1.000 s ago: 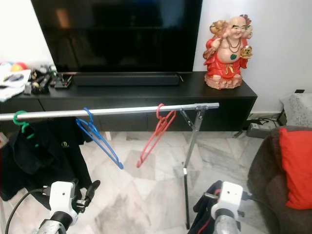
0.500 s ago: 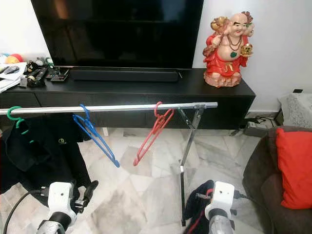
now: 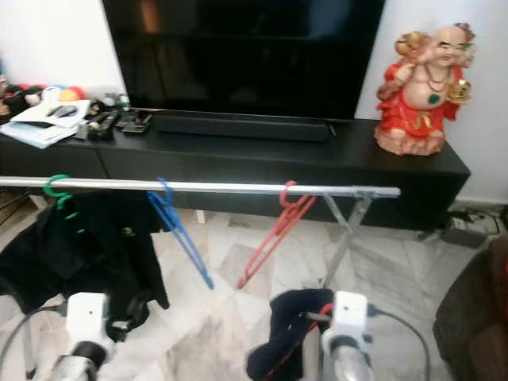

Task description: Hang hanger

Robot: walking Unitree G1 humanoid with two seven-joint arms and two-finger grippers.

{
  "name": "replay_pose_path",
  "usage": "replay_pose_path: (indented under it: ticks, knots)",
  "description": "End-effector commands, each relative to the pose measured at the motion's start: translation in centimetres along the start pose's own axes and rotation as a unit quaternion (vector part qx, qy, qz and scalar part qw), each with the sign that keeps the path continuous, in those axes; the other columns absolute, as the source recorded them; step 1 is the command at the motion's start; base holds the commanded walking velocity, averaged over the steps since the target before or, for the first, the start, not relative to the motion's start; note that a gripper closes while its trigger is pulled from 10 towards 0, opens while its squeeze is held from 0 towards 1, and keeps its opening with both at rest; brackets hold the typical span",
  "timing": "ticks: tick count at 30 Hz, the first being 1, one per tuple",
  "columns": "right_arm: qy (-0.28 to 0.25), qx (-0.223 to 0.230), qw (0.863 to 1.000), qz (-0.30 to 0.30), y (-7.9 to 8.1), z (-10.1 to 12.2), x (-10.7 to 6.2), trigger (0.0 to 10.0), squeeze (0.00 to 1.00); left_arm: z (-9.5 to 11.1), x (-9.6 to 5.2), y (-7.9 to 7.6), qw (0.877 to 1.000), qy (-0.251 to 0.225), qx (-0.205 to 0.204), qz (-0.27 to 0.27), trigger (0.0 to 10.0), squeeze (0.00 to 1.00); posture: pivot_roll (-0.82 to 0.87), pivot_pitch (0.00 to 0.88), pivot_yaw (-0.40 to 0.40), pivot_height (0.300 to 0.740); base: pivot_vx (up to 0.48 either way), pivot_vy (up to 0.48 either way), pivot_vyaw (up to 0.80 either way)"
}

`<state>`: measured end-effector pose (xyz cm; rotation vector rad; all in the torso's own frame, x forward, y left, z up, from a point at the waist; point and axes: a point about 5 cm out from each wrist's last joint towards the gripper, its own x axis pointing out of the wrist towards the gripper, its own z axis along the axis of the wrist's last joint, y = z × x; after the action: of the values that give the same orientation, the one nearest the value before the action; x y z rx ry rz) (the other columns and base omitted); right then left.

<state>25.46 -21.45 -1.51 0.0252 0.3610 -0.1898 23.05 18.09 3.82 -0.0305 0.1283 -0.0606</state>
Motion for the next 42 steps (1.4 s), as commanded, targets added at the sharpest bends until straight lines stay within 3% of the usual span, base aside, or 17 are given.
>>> replay_pose_path:
  ticks: [1,13,26,35,38,42]
  knots:
    - [-0.018,0.009,1.0,0.012,1.2,1.0,0.5,10.0,0.0,0.4,-0.1,1.3,1.0,-0.007,0.014,0.015,10.0,0.0,0.1,0.007,-0.007,0.74,0.345,0.0,0.0]
    - [-0.014,0.01,1.0,0.008,1.2,0.8,0.4,10.0,0.0,1.6,0.2,0.9,0.999,-0.031,0.01,-0.005,10.0,0.0,0.1,0.015,-0.007,0.74,0.073,0.0,0.0]
    - [-0.011,0.012,1.0,0.009,1.6,0.6,0.3,10.0,0.0,4.5,2.7,0.1,0.998,-0.052,0.005,-0.021,10.0,0.0,0.1,0.021,-0.003,0.74,0.0,0.0,0.0]
    - [-0.007,0.012,1.0,0.01,1.7,0.5,0.4,10.0,0.0,5.7,5.8,-0.6,0.999,0.019,0.039,-0.02,10.0,0.0,0.1,0.026,-0.003,0.74,0.0,0.0,0.0]
    - [-0.004,0.011,1.0,0.011,1.8,0.5,0.4,10.0,0.0,6.5,7.3,-0.6,0.998,0.044,0.033,0.02,10.0,0.0,0.1,0.029,-0.002,0.74,0.0,0.0,0.0]
    - [-0.004,0.011,1.0,0.012,1.8,0.6,0.4,10.0,0.0,6.2,8.7,-0.5,0.993,0.091,0.028,0.069,10.0,0.0,0.1,0.033,-0.006,0.74,0.0,0.0,0.0]
